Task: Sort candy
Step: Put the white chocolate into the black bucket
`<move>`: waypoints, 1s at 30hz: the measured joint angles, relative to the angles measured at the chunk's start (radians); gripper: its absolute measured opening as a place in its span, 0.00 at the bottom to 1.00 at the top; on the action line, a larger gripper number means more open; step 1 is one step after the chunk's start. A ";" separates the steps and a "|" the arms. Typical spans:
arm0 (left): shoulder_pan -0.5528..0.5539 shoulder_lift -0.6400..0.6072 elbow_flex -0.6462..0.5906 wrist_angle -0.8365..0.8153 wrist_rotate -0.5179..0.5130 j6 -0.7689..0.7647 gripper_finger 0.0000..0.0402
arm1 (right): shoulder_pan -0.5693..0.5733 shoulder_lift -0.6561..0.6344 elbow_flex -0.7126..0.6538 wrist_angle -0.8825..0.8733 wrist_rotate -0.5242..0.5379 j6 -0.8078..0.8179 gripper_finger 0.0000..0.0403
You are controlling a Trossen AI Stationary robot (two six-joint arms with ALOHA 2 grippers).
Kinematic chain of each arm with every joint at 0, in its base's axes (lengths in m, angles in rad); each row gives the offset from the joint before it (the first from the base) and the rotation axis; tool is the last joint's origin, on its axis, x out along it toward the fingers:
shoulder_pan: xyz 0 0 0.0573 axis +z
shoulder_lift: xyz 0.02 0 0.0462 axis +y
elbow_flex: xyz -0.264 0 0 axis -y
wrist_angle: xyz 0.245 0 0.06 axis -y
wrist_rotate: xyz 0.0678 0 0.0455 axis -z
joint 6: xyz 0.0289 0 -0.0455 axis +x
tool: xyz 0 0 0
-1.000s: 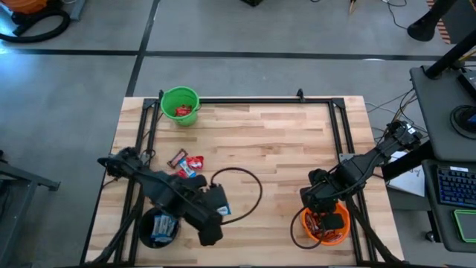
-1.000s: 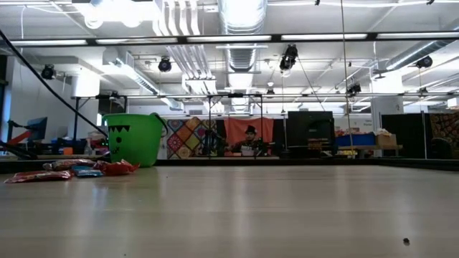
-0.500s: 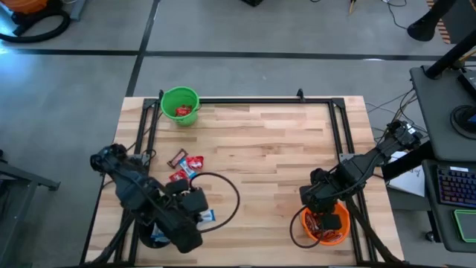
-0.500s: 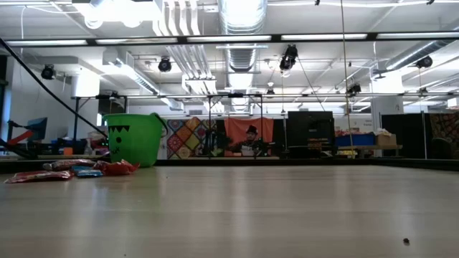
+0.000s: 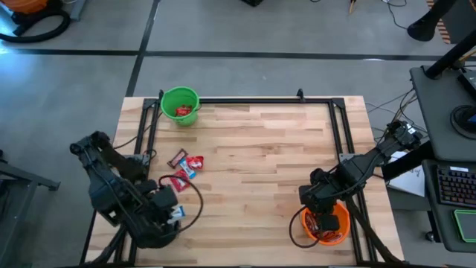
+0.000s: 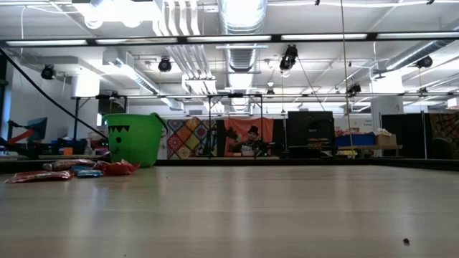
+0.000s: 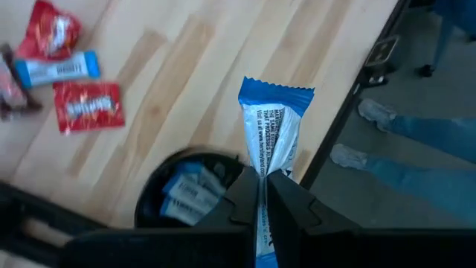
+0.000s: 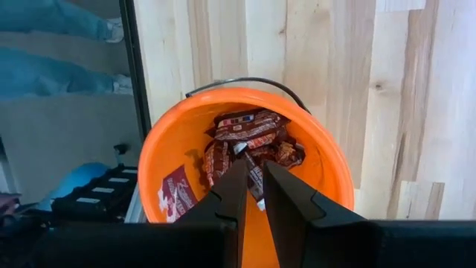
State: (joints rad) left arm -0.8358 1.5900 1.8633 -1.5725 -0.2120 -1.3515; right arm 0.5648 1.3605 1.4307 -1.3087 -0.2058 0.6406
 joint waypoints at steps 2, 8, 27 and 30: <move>-0.022 -0.021 -0.037 0.001 0.015 -0.034 0.00 | 0.000 0.000 0.000 0.008 0.000 0.011 0.10; -0.084 -0.061 -0.135 0.001 0.055 -0.119 0.00 | 0.000 0.001 0.000 0.009 0.022 0.054 0.10; -0.143 -0.082 -0.333 0.001 0.097 -0.184 0.00 | -0.001 0.001 0.000 0.013 0.085 0.126 0.10; -0.143 -0.082 -0.332 0.001 0.096 -0.184 0.04 | -0.001 0.001 0.000 0.013 0.093 0.136 0.10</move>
State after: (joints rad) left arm -0.9791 1.5082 1.5316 -1.5711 -0.1162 -1.5356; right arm 0.5640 1.3613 1.4307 -1.2961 -0.1132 0.7769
